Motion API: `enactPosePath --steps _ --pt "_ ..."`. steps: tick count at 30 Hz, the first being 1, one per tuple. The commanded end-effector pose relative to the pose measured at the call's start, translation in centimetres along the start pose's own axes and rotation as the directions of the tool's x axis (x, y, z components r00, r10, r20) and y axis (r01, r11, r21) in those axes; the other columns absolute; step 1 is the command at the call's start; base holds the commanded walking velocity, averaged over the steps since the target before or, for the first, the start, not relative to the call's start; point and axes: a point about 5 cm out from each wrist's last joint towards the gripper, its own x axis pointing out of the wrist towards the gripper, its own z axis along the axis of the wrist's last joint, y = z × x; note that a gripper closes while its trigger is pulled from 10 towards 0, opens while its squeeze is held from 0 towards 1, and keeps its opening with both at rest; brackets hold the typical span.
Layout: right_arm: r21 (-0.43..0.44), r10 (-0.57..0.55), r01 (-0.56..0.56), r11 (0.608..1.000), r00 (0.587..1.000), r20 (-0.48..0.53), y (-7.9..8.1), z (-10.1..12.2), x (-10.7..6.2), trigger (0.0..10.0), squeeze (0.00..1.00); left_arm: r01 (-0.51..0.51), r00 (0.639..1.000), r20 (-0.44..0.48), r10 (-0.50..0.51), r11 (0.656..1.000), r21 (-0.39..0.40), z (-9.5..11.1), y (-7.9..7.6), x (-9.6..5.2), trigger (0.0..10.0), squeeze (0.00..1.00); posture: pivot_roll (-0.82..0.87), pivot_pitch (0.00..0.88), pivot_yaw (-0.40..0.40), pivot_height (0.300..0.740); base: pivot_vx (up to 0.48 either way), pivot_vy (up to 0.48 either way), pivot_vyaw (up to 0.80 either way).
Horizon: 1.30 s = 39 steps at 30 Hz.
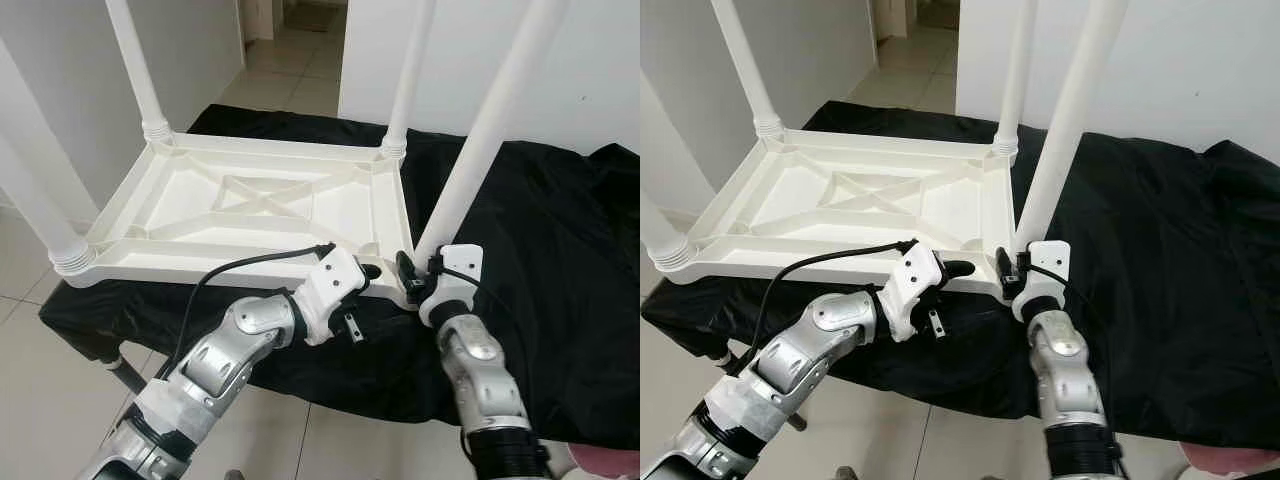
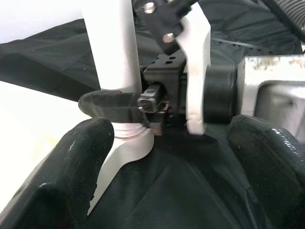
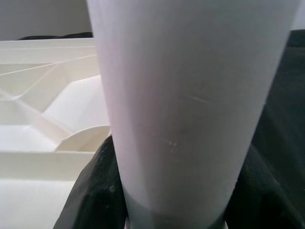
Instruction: Building children table
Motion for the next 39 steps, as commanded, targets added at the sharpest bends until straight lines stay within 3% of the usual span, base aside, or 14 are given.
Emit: enactPosePath --steps 1,3,16,17,24,25,26,32,34,36,39 --pt "0.05 -0.172 0.174 0.983 0.984 -0.049 -1.2 -1.0 -0.4 10.0 0.0 0.116 0.993 -0.016 -0.116 0.993 0.005 -0.2 -0.6 0.0 10.0 0.0 -0.06 0.0 -0.015 0.74 0.0 0.0 0.0" --pt "0.073 -0.17 0.173 0.982 0.984 -0.048 0.2 -0.7 -0.1 10.0 0.0 0.106 0.994 -0.014 -0.106 0.994 0.006 -0.2 -0.5 0.0 10.0 0.0 -0.06 0.0 -0.014 0.74 0.0 0.0 0.0" --pt "0.007 -0.241 0.241 0.97 0.97 0.023 -0.8 0.7 0.4 10.0 0.0 0.091 0.996 -0.012 -0.091 0.996 0.019 0.0 0.0 0.0 10.0 0.0 -0.05 0.0 -0.013 0.74 0.0 0.0 0.0" --pt "0.016 -0.231 0.23 0.973 0.973 0.032 -0.8 0.8 0.4 10.0 1.0 0.091 0.996 -0.012 -0.091 0.996 0.019 0.0 0.0 0.0 10.0 0.0 -0.05 0.0 -0.013 0.74 0.0 0.0 0.0" --pt "0.023 -0.171 0.17 0.985 0.984 0.055 -0.8 1.0 0.4 10.0 1.0 0.091 0.996 -0.012 -0.091 0.996 0.021 0.0 0.0 0.0 10.0 0.0 -0.06 0.0 -0.007 0.74 0.0 0.0 0.0" --pt "0.025 -0.142 0.141 0.99 0.988 0.06 -0.9 1.1 0.5 10.0 0.84 0.091 0.996 -0.013 -0.091 0.996 0.022 0.0 0.0 0.0 10.0 0.0 -0.06 0.0 -0.005 0.74 0.0 0.0 0.0" --pt "0.03 -0.084 0.082 0.996 0.994 0.063 -1.1 1.2 0.6 10.0 0.0 0.095 0.995 -0.017 -0.095 0.995 0.021 -0.1 0.0 0.0 10.0 0.0 -0.06 0.0 -0.003 0.74 0.0 0.0 0.0" --pt "-0.002 0.141 -0.142 0.99 0.987 0.071 -1.6 1.5 1.2 10.0 0.0 0.106 0.994 -0.034 -0.105 0.994 0.014 -0.5 -0.1 -0.1 10.0 0.0 -0.07 0.0 0.006 0.74 0.0 0.0 0.0" --pt "-0.002 0.141 -0.142 0.99 0.987 0.071 -1.6 1.5 1.2 10.0 0.0 0.106 0.994 -0.034 -0.105 0.994 0.014 -0.5 -0.1 -0.1 10.0 0.0 -0.07 0.0 0.006 0.74 0.0 0.0 0.0" --pt "-0.063 0.282 -0.278 0.958 0.957 0.063 -2.1 1.6 1.6 10.0 0.0 0.103 0.994 -0.043 -0.102 0.995 0.018 -0.9 -0.1 -0.2 10.0 0.0 -0.08 0.0 0.008 0.74 0.0 0.0 0.0" --pt "-0.078 0.316 -0.312 0.947 0.947 0.059 -2.3 1.7 1.7 10.0 0.0 0.102 0.994 -0.045 -0.101 0.995 0.019 -1.0 -0.1 -0.2 10.0 0.0 -0.08 0.0 0.01 0.74 0.0 0.0 0.0"
